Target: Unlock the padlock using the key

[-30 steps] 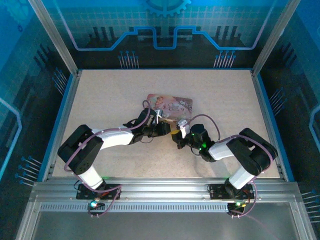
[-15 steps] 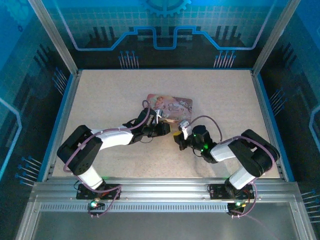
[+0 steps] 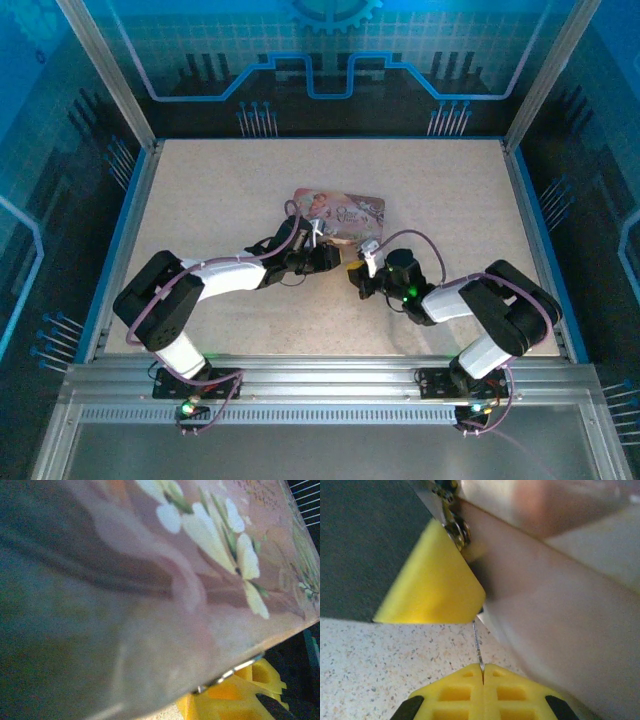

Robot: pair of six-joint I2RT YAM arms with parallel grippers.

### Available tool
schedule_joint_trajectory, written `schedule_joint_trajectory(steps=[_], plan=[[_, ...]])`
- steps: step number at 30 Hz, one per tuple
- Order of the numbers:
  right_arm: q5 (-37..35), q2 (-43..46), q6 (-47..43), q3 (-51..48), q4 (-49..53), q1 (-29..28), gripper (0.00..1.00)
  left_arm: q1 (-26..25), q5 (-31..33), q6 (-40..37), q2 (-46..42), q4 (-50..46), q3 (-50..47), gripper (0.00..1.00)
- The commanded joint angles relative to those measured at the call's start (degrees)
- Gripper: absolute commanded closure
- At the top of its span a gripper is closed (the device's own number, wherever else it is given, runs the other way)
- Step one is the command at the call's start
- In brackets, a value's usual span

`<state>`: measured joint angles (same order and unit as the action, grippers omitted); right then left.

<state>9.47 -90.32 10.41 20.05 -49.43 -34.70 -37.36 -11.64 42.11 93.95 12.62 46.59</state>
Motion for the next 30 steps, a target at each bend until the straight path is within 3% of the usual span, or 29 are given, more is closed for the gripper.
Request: schedule_joint_trajectory(steps=[1, 30], plan=[[1.93, -0.76, -0.1, 1.54, -2.13, 0.57, 1.0, -0.41, -1.17, 0.39, -2.17, 1.8, 1.93, 0.77], [3.32, -0.96, -1.1, -0.76, -2.85, 0.45, 1.0, -0.42, -1.63, 0.97, -3.25, 1.04, 2.19, 0.77]])
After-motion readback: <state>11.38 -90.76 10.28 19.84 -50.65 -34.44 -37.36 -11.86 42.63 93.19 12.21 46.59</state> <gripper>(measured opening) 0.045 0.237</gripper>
